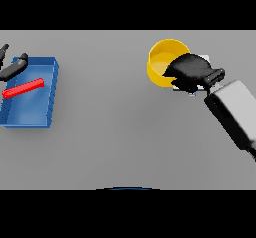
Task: Pick up the red beaker and tilt it to pour out 1 green nut into yellow bowl. Pick up the yellow bowl and place it on the metallic measuring scale.
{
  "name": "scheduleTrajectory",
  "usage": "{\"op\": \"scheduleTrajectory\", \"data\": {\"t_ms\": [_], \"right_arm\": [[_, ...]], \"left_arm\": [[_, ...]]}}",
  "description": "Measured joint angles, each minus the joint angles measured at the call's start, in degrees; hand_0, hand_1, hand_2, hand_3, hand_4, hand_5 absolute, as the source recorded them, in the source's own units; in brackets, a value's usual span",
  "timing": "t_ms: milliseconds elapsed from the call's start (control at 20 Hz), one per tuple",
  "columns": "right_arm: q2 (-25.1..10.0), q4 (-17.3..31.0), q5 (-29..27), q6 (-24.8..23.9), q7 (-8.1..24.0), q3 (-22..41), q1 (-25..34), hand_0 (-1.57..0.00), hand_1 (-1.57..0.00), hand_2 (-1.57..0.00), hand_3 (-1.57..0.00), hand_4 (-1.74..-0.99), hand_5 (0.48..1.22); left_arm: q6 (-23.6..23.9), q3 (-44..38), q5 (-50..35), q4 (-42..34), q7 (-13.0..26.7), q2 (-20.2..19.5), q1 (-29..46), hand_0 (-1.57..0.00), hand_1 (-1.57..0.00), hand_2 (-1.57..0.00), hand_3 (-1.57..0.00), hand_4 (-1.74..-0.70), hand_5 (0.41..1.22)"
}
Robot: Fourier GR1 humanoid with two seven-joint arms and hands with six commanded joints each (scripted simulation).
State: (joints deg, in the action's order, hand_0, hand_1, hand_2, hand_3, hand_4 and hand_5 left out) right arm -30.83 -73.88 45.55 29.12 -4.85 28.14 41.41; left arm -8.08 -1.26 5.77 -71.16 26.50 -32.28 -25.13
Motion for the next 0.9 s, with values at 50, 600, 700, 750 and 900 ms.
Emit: {"op": "scheduleTrajectory", "data": {"t_ms": [50, 600, 700, 750, 900], "right_arm": [[-0.7, 2.2, 0.5, -1.2, -0.7, -0.9, 1.2, -1.56, -1.57, -1.54, -1.15, -1.741, 1.221], [-0.6, 21.2, 3.5, -10.2, -4.0, -5.4, 3.8, -1.57, -1.57, -1.45, -1.24, -1.741, 1.221], [0.6, 24.4, 3.8, -11.4, -4.6, -5.6, 4.2, -1.57, -1.57, -1.41, -1.32, -1.741, 1.221], [1.1, 25.3, 3.8, -11.6, -4.6, -5.9, 4.2, -1.57, -1.57, -1.40, -1.34, -1.741, 1.221], [1.2, 27.7, 4.0, -12.0, -5.8, -6.4, 4.2, -1.57, -1.57, -1.38, -1.38, -1.741, 1.221]], "left_arm": [[-0.1, -0.4, -0.2, -0.3, 0.7, -0.5, -0.4, 0.00, 0.00, 0.00, 0.00, -0.84, 0.739], [0.4, 0.3, 0.1, -1.3, 4.4, 0.1, -0.2, 0.00, 0.00, 0.00, 0.00, -0.86, 0.789], [0.8, 0.6, 0.7, -0.7, 4.4, 0.5, -0.2, 0.00, 0.00, 0.00, 0.00, -0.86, 0.802], [0.6, 0.7, 0.8, -1.5, 4.2, 0.1, -0.1, 0.00, 0.00, 0.00, 0.00, -0.86, 0.804], [0.5, 0.2, 0.4, -1.1, 4.3, -0.2, -0.2, 0.00, 0.00, 0.00, 0.00, -0.85, 0.807]]}}
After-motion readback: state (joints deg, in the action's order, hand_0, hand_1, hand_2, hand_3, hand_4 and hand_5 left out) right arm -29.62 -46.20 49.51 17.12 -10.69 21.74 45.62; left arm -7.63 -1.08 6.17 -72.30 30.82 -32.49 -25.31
